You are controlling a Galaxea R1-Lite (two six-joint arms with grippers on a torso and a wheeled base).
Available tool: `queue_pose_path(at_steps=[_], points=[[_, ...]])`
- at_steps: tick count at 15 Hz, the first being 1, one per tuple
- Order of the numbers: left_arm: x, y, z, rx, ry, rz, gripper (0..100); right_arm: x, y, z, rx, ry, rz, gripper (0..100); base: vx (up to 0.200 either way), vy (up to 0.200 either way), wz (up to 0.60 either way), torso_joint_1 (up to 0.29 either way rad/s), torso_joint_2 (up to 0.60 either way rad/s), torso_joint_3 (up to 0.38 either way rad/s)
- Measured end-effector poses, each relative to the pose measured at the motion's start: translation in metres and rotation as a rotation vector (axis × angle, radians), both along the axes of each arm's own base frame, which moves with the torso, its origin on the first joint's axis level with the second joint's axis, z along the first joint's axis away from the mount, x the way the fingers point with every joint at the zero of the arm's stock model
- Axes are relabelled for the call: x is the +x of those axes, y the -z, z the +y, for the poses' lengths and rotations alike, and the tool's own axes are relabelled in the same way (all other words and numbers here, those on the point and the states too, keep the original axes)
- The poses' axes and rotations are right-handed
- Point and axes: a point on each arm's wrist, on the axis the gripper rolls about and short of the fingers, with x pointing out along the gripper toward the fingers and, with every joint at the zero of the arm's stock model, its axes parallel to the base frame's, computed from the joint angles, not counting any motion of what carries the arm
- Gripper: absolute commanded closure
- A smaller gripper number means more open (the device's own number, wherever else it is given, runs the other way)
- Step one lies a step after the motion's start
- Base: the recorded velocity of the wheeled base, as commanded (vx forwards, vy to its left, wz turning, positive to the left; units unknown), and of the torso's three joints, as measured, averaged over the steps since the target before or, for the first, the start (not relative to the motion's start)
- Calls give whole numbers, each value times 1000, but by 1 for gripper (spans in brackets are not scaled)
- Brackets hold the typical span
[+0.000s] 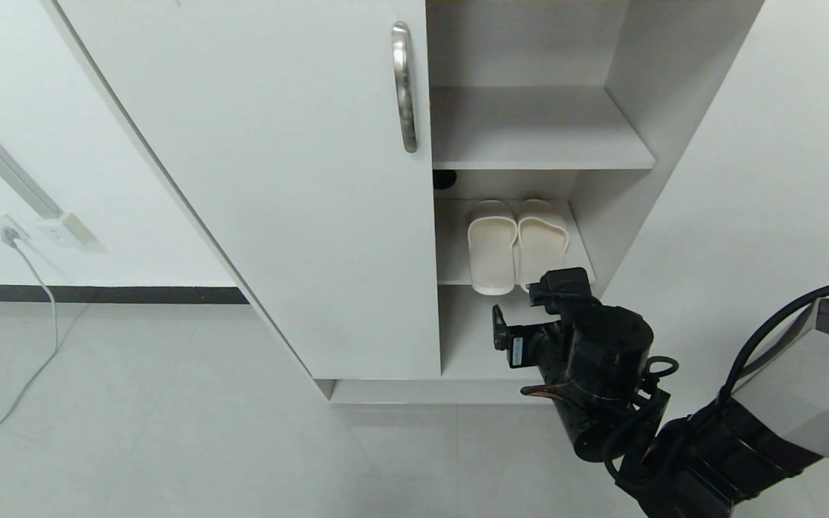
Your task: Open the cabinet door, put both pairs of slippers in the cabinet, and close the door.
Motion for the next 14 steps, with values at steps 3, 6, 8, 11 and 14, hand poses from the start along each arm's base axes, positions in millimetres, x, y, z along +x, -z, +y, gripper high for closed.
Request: queue_pose_path(at_steps=[3,6,8,11,14], points=[[0,0,0,2,1,0,100,0,0,0,-1,0,-1,0,0,0,0,6,2,142],[0,0,0,4,2,0,100,-2,-1,1,-10,-5,-2,0,0,0,0,-1,1,188],[0,0,0,4,2,0,100,-4,-1,0,-11,-6,-1,0,0,0,0,2,0,198],[0,0,0,5,2,0,100,-5,-3,-1,-6,-6,-7,0,0,0,0,1,4,201],[0,0,0,4,1,1,100,-7,-4,-1,-6,-11,-8,0,0,0,0,-2,2,78]])
